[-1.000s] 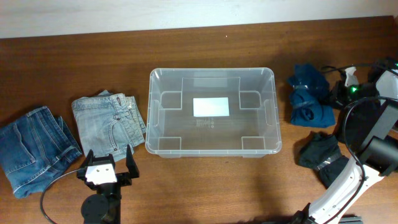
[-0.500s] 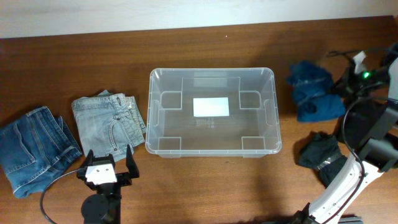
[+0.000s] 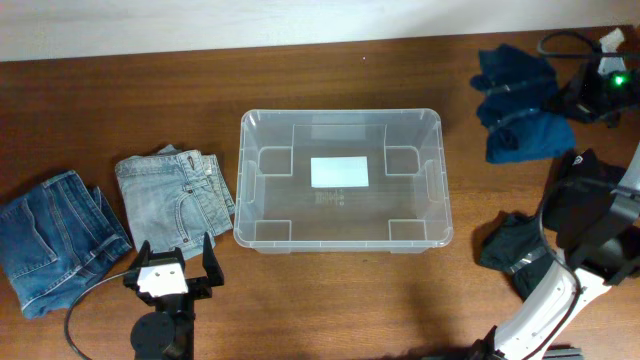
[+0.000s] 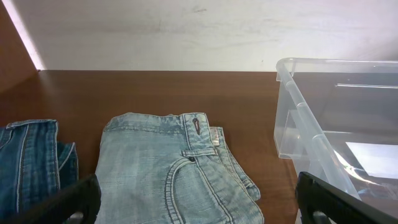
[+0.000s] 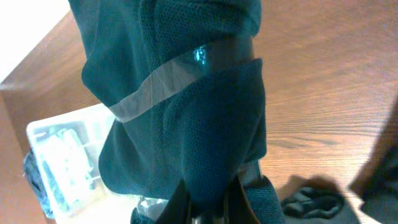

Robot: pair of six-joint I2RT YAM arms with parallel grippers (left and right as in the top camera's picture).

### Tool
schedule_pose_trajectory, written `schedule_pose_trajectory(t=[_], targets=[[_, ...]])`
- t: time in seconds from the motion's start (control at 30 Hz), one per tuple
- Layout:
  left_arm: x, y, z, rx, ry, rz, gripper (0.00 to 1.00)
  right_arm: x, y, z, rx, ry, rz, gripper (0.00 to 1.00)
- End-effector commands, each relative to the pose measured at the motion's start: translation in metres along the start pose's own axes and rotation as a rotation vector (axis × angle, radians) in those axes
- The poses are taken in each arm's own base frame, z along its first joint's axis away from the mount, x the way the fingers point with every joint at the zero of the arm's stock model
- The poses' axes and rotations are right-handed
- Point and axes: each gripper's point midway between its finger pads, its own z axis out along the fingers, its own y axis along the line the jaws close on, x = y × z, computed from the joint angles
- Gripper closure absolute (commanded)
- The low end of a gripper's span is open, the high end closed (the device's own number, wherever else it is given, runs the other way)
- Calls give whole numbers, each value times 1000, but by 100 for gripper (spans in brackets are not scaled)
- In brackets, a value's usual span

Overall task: Pack container
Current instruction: 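Lift the teal garment with the right gripper and carry it over the bin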

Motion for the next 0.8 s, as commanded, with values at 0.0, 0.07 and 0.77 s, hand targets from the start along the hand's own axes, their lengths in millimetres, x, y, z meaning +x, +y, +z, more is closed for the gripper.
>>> schedule_pose_trajectory(t=[0.0, 0.07, 0.77], targets=[[2, 0, 1, -1, -2, 18, 1, 13, 81, -46, -91, -117, -126, 96], [2, 0, 1, -1, -2, 18, 1, 24, 105, -56, -101, -136, -156, 96], [2, 0, 1, -1, -2, 18, 1, 150, 295, 10, 2, -62, -256, 96]])
